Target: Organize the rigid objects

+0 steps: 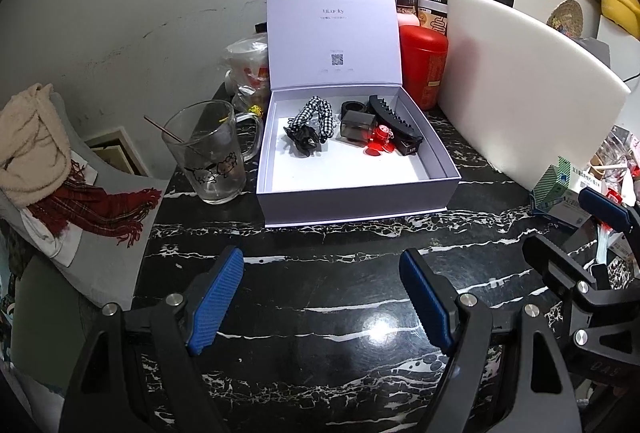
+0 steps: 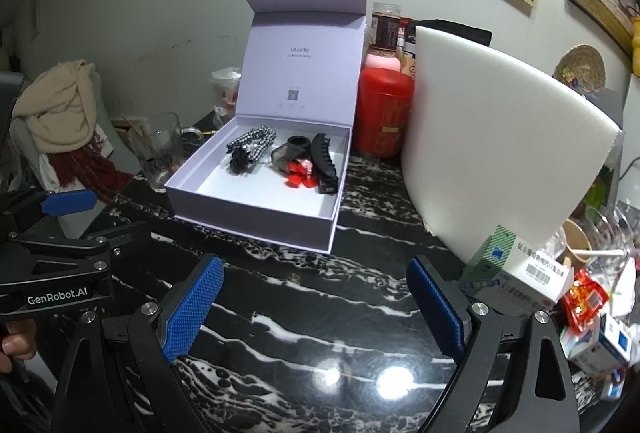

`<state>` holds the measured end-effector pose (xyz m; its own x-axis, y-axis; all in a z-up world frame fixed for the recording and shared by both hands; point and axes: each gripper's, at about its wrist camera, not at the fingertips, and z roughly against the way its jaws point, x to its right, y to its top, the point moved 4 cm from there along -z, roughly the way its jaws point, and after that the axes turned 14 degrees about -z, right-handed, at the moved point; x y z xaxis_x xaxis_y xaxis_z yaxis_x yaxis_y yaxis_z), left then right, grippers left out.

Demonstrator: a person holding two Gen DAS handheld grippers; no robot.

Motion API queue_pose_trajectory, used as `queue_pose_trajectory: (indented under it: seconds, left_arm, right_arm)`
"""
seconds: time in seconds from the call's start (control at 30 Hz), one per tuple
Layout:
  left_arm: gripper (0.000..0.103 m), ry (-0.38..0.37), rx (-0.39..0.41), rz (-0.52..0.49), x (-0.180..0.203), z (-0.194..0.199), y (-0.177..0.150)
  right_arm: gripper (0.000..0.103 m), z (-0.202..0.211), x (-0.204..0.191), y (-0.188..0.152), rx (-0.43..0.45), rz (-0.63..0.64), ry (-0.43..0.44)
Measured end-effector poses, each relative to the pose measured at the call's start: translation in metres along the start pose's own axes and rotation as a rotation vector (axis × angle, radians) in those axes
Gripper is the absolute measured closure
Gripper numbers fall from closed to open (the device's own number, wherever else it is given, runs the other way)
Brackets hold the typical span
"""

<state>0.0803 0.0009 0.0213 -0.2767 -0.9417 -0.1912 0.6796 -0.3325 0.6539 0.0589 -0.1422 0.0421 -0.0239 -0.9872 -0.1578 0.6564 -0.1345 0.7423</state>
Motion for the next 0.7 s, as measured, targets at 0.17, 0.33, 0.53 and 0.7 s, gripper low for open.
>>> queue_pose_trajectory:
  seconds: [0.17,0.33,0.53,0.7]
  left_arm:
    - [0.022,-0.005,-0.006,0.005,-0.0018,-0.0021,0.0000]
    - [0.022,-0.005,-0.011,0.004,-0.0019,-0.0031,-0.0006]
    - [0.022,-0.003,-0.016,0.007,-0.0015,-0.0036,-0.0019]
    - [0.022,-0.005,-0.022,0.011,-0.0019,-0.0047,-0.0015]
  right_arm:
    - [0.009,-0.0006,-0.0011,-0.0002,-0.001,0.001,-0.002]
    - [0.009,-0.0012,-0.0011,-0.0013,-0.005,0.004,-0.006]
    - [0.009,-0.0010,-0.0007,-0.0018,-0.003,0.003,-0.006]
    - [0.009,-0.0022,0.0006,-0.0021,-0.004,0.002,-0.014]
